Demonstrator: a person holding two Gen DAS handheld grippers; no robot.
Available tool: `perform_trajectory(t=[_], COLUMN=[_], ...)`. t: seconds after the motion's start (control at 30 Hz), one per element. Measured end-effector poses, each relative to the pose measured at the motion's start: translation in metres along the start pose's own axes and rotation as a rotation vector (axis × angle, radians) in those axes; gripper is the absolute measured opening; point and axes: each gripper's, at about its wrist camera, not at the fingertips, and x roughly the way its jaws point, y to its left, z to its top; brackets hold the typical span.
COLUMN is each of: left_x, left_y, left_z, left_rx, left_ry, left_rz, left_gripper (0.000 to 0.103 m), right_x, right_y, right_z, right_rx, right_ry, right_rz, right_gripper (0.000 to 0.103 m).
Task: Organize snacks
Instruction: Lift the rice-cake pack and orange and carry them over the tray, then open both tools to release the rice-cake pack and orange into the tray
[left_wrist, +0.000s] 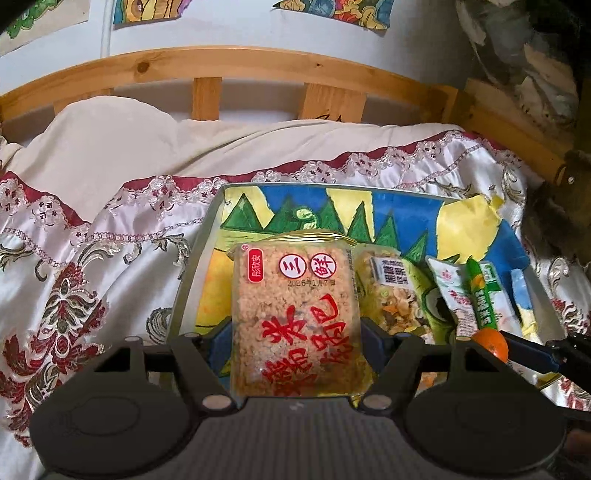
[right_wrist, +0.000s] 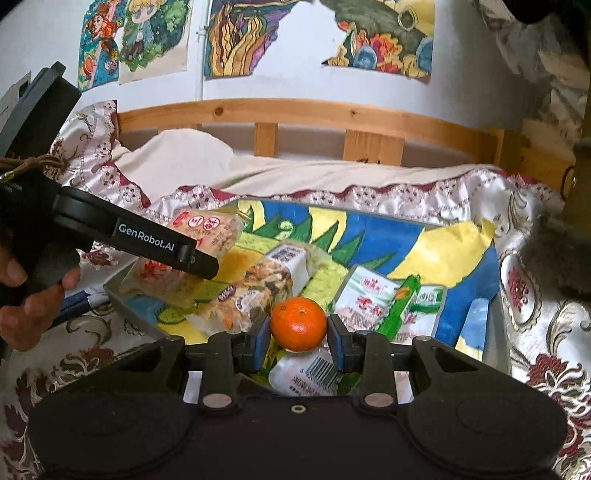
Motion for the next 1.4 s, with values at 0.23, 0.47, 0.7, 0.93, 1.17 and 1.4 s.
perform_trajectory(t=[0.23, 0.47, 0.7, 0.93, 1.17, 1.4], left_x=[0.006, 0.006, 0.009, 0.008, -0.022, -0.072], left_y=[-0.001, -0.006, -0.004, 0.001, 0.002, 0.013], left_z=[-0.003, -0.005, -0.007, -0.008, -0.005, -0.008], left_rx=[0.013, 0.035, 0.018, -0.006, -0.01, -0.059], left_ry=[0.028, 0.033, 0.048, 0.065, -0.011, -0.114], left_rz=[0.014, 0.013, 0.022, 0.028, 0.012, 0.011], left_gripper=[0.074, 0.074, 0.074, 0.078, 0.09, 0.102], right_x=[0.002, 0.003, 0.003, -0.001, -0.016, -0.063], right_y=[0.001, -0.001, -0.001, 0.001, 0.002, 0.008], right_z=[-0.004, -0.004, -0.007, -0.006, -0.002, 0.005], right_rx=[0.012, 0.033, 0.065, 0.062, 0.094, 0.143], right_ry=[0.026, 0.037, 0.047, 0.034, -0.006, -0.118], right_rz=[0.001, -0.004, 0.002, -0.006, -0.022, -0.05], right_gripper=[0.035, 0.035, 0.036, 0.051, 0.066, 0.094])
